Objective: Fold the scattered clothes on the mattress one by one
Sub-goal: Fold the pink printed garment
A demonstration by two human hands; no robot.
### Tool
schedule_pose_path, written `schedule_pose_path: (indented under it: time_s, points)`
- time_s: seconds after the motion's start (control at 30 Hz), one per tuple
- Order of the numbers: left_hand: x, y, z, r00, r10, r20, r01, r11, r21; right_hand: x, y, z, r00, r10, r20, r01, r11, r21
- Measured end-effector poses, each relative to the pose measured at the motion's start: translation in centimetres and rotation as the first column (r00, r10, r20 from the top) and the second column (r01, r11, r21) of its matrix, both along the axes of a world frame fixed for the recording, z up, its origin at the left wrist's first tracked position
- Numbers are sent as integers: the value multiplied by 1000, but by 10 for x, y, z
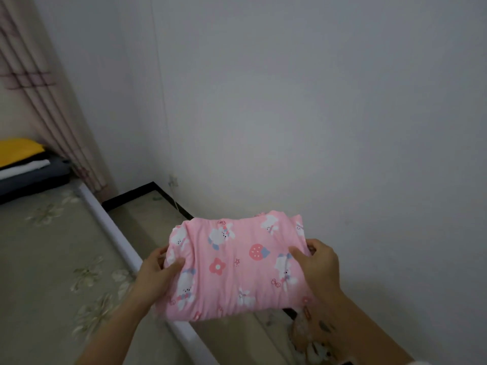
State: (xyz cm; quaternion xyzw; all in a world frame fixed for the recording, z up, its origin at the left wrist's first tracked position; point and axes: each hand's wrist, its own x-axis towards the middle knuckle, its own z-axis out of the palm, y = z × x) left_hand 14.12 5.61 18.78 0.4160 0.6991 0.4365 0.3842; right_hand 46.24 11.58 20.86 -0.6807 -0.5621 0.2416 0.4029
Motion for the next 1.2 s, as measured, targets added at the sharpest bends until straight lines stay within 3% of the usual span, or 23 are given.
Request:
schedule_pose_path:
  time_s: [0.3,0.53,0.77,0.97,1.2]
  points:
    - [69,106,2,986,158,-52,-158,987,6,57,142,23,979,206,-1,-206,978,25]
    - [51,137,-1,944,325,-56,-328,943,-62,13,226,-2,932,361,-31,-362,928,-83]
    - [-33,178,-10,884,466,-39,-468,880,-83,-93,313,-21,865,496,-78,-502,857,-116]
    - [-161,247,-8,831,552,63,-549,833,-66,-244,417,-19,806,584,-93,-592,798,-116]
    - [-298,311,11,758,650,47,-649,760,-29,-408,503,-8,750,654,-98,-662,738,-130]
